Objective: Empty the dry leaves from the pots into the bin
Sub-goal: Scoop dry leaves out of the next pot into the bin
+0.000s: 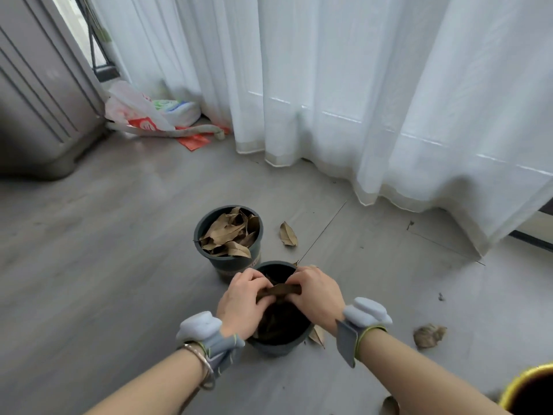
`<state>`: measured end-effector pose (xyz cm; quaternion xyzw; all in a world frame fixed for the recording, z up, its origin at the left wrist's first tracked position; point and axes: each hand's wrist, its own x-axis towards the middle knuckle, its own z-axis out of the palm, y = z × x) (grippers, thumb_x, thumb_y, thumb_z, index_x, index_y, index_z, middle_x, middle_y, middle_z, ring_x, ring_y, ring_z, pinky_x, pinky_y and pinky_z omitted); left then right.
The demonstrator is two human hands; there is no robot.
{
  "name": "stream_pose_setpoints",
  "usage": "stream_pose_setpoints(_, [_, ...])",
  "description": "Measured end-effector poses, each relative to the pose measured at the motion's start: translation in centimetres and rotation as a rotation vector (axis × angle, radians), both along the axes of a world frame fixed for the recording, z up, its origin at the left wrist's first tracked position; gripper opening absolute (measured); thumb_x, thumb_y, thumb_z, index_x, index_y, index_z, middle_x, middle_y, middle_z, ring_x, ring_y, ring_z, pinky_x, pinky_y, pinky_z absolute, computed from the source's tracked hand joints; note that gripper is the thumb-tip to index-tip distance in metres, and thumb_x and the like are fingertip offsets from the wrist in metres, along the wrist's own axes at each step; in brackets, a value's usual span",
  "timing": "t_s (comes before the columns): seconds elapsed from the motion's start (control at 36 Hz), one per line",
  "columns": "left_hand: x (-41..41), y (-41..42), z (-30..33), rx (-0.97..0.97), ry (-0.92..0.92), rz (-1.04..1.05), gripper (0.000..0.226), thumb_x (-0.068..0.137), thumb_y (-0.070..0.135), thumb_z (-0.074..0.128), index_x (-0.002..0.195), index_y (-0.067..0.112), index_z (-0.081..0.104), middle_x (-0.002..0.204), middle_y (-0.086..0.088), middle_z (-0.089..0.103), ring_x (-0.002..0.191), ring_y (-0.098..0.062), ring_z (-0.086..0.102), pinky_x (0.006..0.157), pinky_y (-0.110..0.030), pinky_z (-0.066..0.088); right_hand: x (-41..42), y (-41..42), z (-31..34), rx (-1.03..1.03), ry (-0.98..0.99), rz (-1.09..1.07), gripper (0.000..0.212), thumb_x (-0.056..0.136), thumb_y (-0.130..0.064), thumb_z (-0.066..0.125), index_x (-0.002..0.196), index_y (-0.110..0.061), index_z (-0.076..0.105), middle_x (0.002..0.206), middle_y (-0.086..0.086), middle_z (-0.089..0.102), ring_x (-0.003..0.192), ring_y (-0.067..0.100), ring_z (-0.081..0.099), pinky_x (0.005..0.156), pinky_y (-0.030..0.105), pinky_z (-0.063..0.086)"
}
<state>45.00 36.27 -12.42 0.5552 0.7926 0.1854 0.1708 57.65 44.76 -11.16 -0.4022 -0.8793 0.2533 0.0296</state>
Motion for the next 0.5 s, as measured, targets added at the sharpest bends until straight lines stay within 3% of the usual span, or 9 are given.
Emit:
stream_pose_setpoints(0.11, [0.0,-0.1,1.1,0.003,-0.060,0.011,0.020,0.091,0.028,0.058,0.110,0.024,0.063,0.122,0.008,0.054,0.114,-0.016,0.051,0.095,-0.025,0.038,0.3,-0.5,1.1,-0.064,0.079,-0.095,0.024,0.080,-0.018,0.059,0.098,-0.027,0.072,0.097,-0.001,0.069,0.094,0.020,0.061,0.074,0.026,0.045])
stream_pose_setpoints(0.19, [-0.2,-0.2,2.4,0.005,-0.119,0.013,0.016,0.091,0.028,0.058,0.106,0.028,0.063,0.105,0.005,0.064,0.102,-0.019,0.058,0.090,-0.028,0.044,0.6,-0.9,1.8,-0.092,0.152,-0.149,0.025,0.081,-0.019,0.060,0.101,-0.028,0.073,0.097,-0.002,0.070,0.094,0.018,0.061,0.074,0.024,0.045])
stream_pose_setpoints(0.28, [-0.4,-0.4,3.3,0.021,-0.170,0.010,0.015,0.090,0.026,0.060,0.104,0.030,0.064,0.094,0.006,0.064,0.094,-0.016,0.059,0.083,-0.023,0.042,0.8,-1.5,2.2,-0.119,0.203,-0.182,0.023,0.083,-0.021,0.061,0.101,-0.028,0.073,0.098,-0.003,0.071,0.095,0.016,0.061,0.078,0.026,0.048])
stream_pose_setpoints(0.39, [-1.0,-0.2,4.2,0.058,-0.158,-0.066,0.013,0.090,0.025,0.060,0.101,0.029,0.065,0.089,0.010,0.061,0.090,-0.011,0.057,0.080,-0.022,0.038,1.0,-1.9,2.9,-0.094,0.269,-0.217,0.021,0.084,-0.022,0.063,0.102,-0.025,0.074,0.099,-0.004,0.072,0.095,0.014,0.062,0.084,0.028,0.050])
stream_pose_setpoints(0.5, [-1.2,0.0,4.7,0.076,-0.108,-0.107,0.015,0.090,0.026,0.060,0.103,0.028,0.066,0.089,0.011,0.060,0.092,-0.012,0.057,0.082,-0.025,0.042,1.3,-1.8,3.2,-0.069,0.309,-0.222,0.019,0.085,-0.024,0.062,0.100,-0.024,0.074,0.097,-0.004,0.072,0.088,0.013,0.060,0.079,0.025,0.049])
